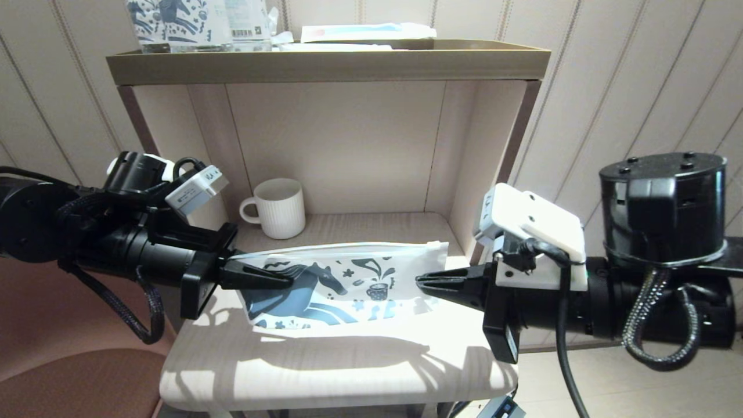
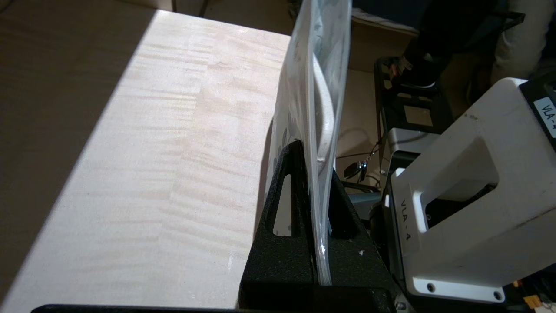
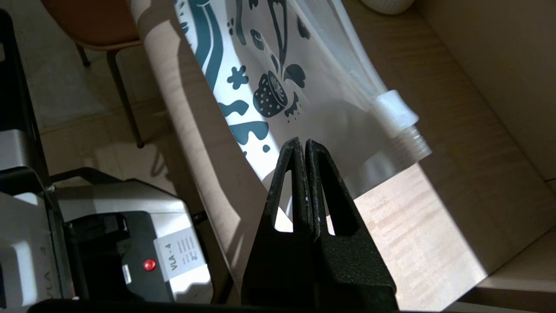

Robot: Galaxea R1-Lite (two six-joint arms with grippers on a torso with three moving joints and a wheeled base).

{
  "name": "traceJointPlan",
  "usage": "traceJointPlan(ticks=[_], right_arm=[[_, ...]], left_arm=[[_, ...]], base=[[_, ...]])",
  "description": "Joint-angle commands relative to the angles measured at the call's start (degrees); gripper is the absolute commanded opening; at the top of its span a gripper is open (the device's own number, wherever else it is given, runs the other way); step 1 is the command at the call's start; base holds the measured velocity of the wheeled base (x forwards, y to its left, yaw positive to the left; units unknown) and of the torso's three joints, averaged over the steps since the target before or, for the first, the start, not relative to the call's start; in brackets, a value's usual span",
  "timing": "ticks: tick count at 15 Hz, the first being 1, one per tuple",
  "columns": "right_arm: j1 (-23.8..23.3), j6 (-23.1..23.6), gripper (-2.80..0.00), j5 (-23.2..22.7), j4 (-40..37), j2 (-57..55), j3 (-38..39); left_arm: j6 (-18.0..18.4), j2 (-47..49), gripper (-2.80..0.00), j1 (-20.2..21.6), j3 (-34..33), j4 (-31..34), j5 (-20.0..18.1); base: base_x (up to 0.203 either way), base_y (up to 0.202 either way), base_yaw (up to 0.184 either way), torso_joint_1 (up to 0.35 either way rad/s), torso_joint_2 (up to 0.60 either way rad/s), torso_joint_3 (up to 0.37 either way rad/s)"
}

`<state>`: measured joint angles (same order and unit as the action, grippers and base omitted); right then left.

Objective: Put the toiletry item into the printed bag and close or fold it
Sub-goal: Hand it to the other hand

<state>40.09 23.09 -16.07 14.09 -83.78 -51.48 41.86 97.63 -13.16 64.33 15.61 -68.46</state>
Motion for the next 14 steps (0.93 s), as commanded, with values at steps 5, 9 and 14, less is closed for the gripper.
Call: traceJointPlan(ticks=[5, 9, 14], right_arm=[[-0.1, 0.3, 0.0, 0.0, -6.8, 1.8, -1.9], [0.0, 0.5, 0.0, 0.0, -7.1, 2.7, -1.7], [-0.1, 0.5, 0.0, 0.1, -7.4, 4.8, -1.3]], left_arm=[[0.2, 0.1, -2.8, -0.3, 0.0, 0.2, -0.4], [0.6, 0.0, -2.8, -0.4, -0.1, 0.1, -0.3], [1.0, 0.0, -2.8, -0.4, -0.4, 0.1, -0.3]], base=[[0.0, 0.0, 0.0, 0.0, 0.0, 0.0], [0.0, 0.0, 0.0, 0.0, 0.0, 0.0], [0.0, 0.0, 0.0, 0.0, 0.0, 0.0]])
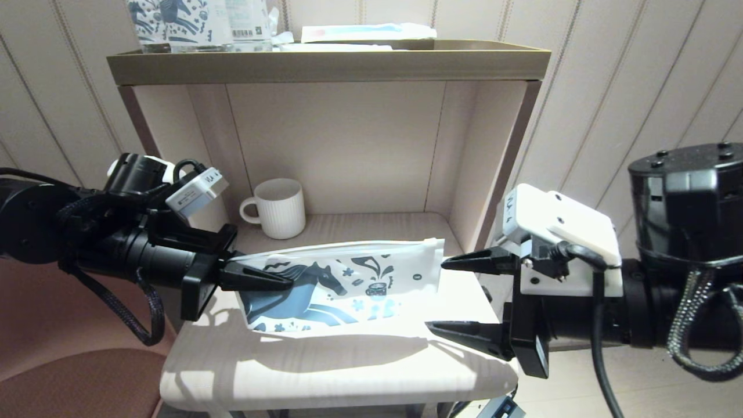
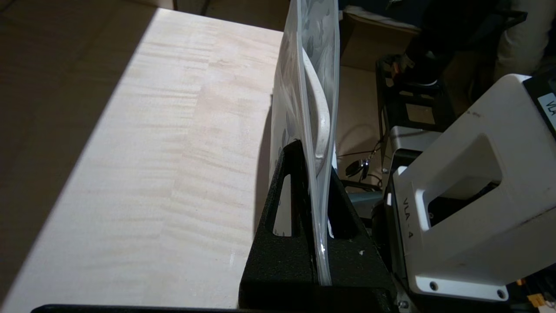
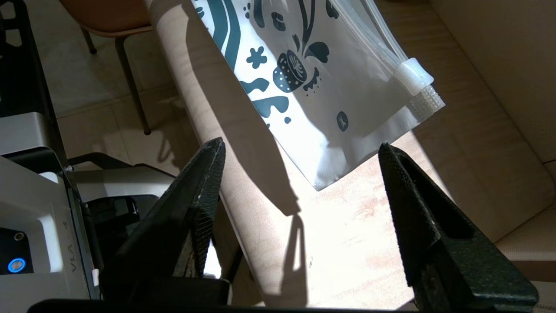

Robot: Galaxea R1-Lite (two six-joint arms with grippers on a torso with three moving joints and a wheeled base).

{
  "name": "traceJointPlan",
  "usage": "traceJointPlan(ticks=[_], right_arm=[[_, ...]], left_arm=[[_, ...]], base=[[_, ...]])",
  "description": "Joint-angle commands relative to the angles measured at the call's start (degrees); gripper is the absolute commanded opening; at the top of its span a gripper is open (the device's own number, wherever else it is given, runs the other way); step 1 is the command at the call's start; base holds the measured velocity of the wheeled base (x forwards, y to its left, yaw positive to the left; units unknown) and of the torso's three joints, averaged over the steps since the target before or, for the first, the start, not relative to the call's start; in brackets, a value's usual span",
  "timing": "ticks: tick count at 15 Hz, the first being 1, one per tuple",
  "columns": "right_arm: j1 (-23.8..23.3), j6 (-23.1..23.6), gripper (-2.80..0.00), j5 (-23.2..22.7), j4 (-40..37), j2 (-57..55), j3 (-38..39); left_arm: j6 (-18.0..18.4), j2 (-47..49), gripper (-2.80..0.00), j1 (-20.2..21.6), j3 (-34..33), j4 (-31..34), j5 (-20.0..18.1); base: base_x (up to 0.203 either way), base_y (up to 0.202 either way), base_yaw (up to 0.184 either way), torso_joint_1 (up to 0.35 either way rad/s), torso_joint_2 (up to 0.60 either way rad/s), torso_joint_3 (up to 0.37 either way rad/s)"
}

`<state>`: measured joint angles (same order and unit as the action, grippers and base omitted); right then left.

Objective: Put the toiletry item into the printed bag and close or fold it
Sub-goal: Hand it to the other hand

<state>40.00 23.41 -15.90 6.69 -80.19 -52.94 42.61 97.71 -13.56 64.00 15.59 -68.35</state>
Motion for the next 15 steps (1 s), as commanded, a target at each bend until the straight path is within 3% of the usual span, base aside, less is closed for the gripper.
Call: traceJointPlan(ticks=[1, 6, 9, 15], right_arm=[[-0.1, 0.1, 0.0, 0.1, -0.1, 2.0, 0.4], [-1.0, 0.5, 0.0, 0.0, -1.7, 1.6, 0.1], [-0.8, 0.6, 0.0, -0.3, -1.4, -3.3, -2.0], [-0.8, 0.9, 0.0, -1.6, -1.3, -6.7, -2.7]], left_arm=[[0.3, -0.1, -2.8, -0.1, -0.1, 0.1, -0.4], [0.6, -0.9, -2.8, -1.5, -1.5, 0.1, -0.4], [1.0, -0.5, -2.8, -4.7, -3.1, -0.1, 1.3], [1.8, -0.6, -2.8, -5.3, -3.4, -0.2, 2.0]], base=[[0.0, 0.0, 0.0, 0.0, 0.0, 0.0], [0.0, 0.0, 0.0, 0.0, 0.0, 0.0], [0.0, 0.0, 0.0, 0.0, 0.0, 0.0], [0.0, 0.0, 0.0, 0.0, 0.0, 0.0]])
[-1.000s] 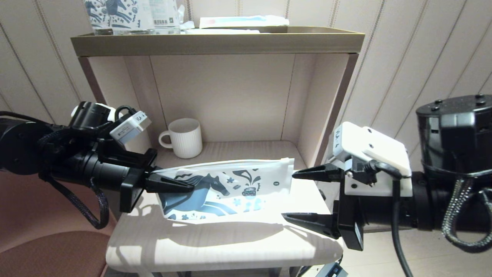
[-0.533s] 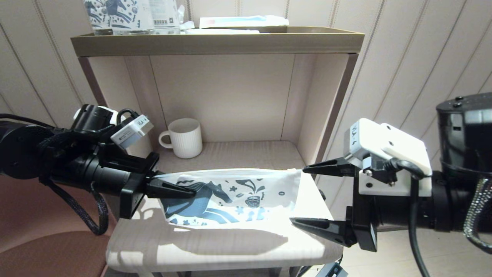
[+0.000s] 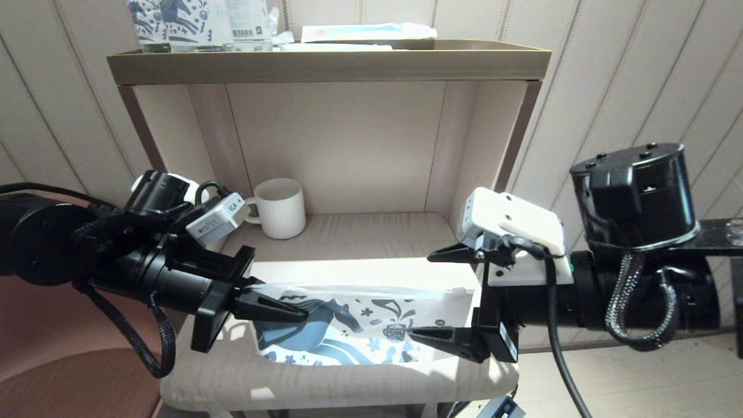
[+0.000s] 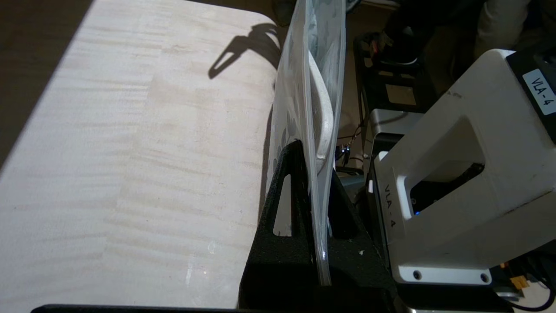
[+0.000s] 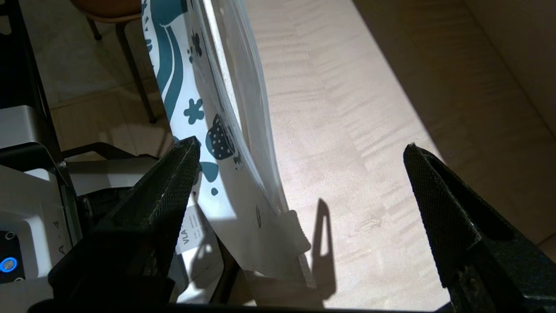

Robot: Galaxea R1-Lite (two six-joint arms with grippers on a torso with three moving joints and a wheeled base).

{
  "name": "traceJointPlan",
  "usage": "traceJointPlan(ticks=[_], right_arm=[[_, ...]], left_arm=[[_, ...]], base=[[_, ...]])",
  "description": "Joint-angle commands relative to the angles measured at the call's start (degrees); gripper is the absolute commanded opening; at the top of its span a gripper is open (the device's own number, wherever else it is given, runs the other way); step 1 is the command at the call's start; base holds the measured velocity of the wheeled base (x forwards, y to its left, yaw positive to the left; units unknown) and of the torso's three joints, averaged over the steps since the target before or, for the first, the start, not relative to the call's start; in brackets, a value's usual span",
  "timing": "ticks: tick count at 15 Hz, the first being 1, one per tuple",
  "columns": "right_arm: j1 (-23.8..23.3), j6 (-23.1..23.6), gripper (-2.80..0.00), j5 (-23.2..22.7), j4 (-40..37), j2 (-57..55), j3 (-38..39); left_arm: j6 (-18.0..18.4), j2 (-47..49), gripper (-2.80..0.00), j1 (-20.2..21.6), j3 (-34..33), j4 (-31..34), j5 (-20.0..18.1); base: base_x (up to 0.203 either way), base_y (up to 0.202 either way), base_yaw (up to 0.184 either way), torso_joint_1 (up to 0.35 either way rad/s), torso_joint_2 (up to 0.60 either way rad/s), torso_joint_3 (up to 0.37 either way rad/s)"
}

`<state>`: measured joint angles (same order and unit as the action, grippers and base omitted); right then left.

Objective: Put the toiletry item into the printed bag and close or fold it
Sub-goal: Hand it to the other hand

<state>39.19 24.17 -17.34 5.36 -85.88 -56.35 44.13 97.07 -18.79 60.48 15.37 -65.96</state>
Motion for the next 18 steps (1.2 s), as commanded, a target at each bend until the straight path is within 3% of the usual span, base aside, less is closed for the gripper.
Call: traceJointPlan(ticks=[1, 7, 18], right_arm=[[-0.1, 0.2, 0.0, -0.2, 0.1, -0.7, 1.5], [-0.2, 0.1, 0.0, -0.9, 0.0, 1.2, 3.3], [-4.3, -0.8, 0.0, -7.1, 1.3, 1.5, 6.1]], left_arm=[[0.3, 0.1, -2.8, 0.0, 0.3, 0.0, -0.5], [0.3, 0.0, -2.8, 0.1, 0.5, 0.0, -0.5], [0.3, 0.3, -2.8, 0.1, 0.5, -0.1, -0.5]], base=[[0.0, 0.0, 0.0, 0.0, 0.0, 0.0], [0.0, 0.0, 0.0, 0.0, 0.0, 0.0], [0.0, 0.0, 0.0, 0.0, 0.0, 0.0]])
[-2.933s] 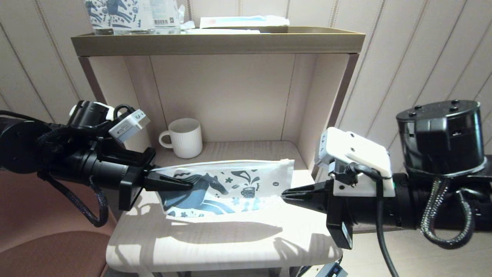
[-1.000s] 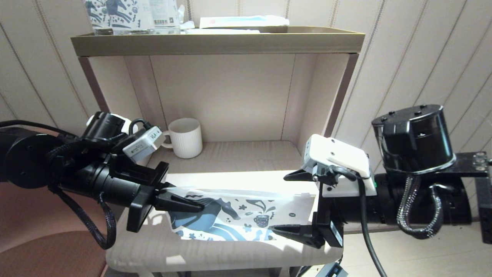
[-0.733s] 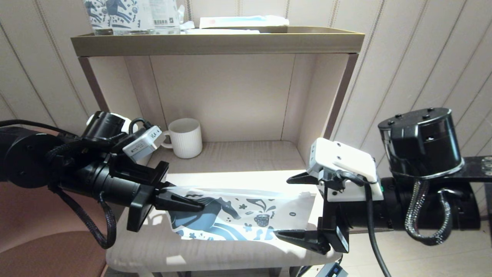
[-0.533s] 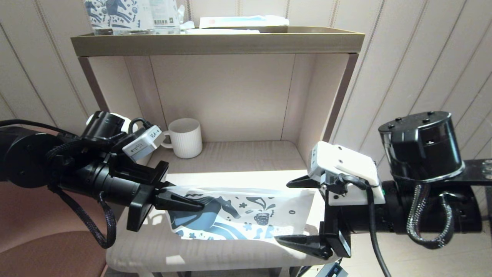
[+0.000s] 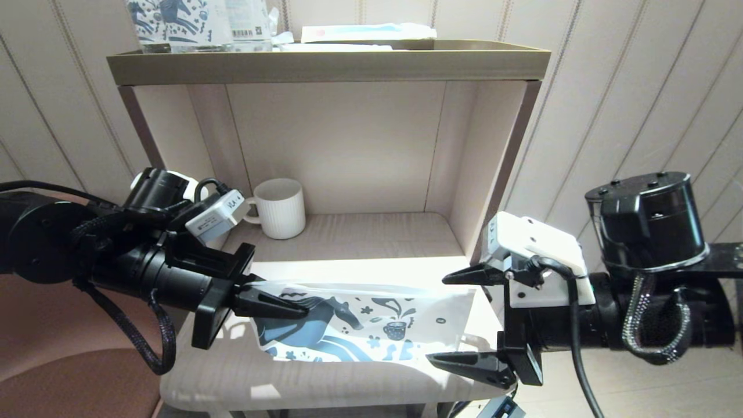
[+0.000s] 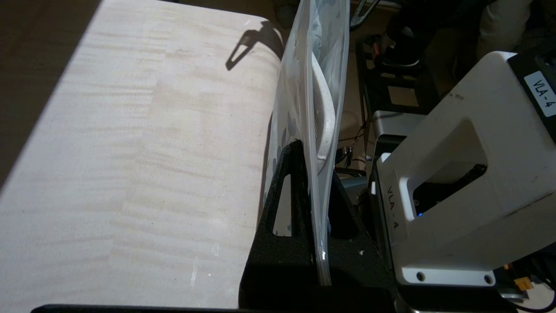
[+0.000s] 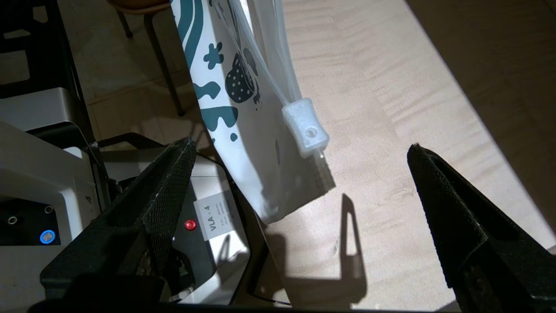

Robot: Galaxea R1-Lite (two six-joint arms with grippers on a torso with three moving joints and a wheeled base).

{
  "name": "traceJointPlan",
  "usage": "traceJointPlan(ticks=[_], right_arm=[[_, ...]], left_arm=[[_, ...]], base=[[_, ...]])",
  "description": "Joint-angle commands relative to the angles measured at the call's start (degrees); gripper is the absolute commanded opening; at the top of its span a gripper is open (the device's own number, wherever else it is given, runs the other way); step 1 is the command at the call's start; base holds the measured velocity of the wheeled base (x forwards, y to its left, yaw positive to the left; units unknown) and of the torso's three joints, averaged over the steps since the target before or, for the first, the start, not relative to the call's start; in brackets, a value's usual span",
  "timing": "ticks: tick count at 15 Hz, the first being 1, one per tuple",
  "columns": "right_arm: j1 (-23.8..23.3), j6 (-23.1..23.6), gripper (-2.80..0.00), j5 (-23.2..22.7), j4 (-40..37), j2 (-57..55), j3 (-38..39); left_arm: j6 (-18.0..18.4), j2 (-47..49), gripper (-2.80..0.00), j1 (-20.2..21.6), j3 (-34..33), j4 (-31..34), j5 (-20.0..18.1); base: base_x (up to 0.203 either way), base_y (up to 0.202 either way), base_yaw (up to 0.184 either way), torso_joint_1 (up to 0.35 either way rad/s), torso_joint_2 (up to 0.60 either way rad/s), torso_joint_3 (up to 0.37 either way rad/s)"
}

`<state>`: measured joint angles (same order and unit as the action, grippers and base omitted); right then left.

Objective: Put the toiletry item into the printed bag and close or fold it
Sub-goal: Hand it to the other hand

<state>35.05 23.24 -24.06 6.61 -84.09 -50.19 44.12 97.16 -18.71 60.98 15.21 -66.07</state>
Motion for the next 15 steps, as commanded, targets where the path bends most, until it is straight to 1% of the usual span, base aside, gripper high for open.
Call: traceJointPlan(ticks=[1, 8, 10, 13, 15], right_arm=[[-0.1, 0.1, 0.0, -0.4, 0.2, -0.5, -0.2], [0.3, 0.0, 0.0, -1.5, 0.2, -3.2, -1.1], [0.1, -0.3, 0.0, -3.6, 0.1, -4.2, -1.7], [-0.3, -3.9, 0.0, -8.7, 0.2, -4.4, -2.3], [-0.7, -3.9, 0.0, -9.2, 0.2, -4.2, -2.2]], left_arm=[[0.3, 0.2, -2.8, 0.0, 0.0, 0.1, -0.4], [0.3, 0.2, -2.8, 0.0, -0.2, 0.1, -0.4], [0.3, 0.2, -2.8, 0.0, -0.2, 0.1, -0.4], [0.4, 0.2, -2.8, 0.0, -0.2, 0.1, -0.4], [0.4, 0.2, -2.8, 0.0, -0.2, 0.1, -0.4]], base=[[0.0, 0.0, 0.0, 0.0, 0.0, 0.0], [0.0, 0.0, 0.0, 0.0, 0.0, 0.0], [0.0, 0.0, 0.0, 0.0, 0.0, 0.0], [0.0, 0.0, 0.0, 0.0, 0.0, 0.0], [0.0, 0.0, 0.0, 0.0, 0.0, 0.0]])
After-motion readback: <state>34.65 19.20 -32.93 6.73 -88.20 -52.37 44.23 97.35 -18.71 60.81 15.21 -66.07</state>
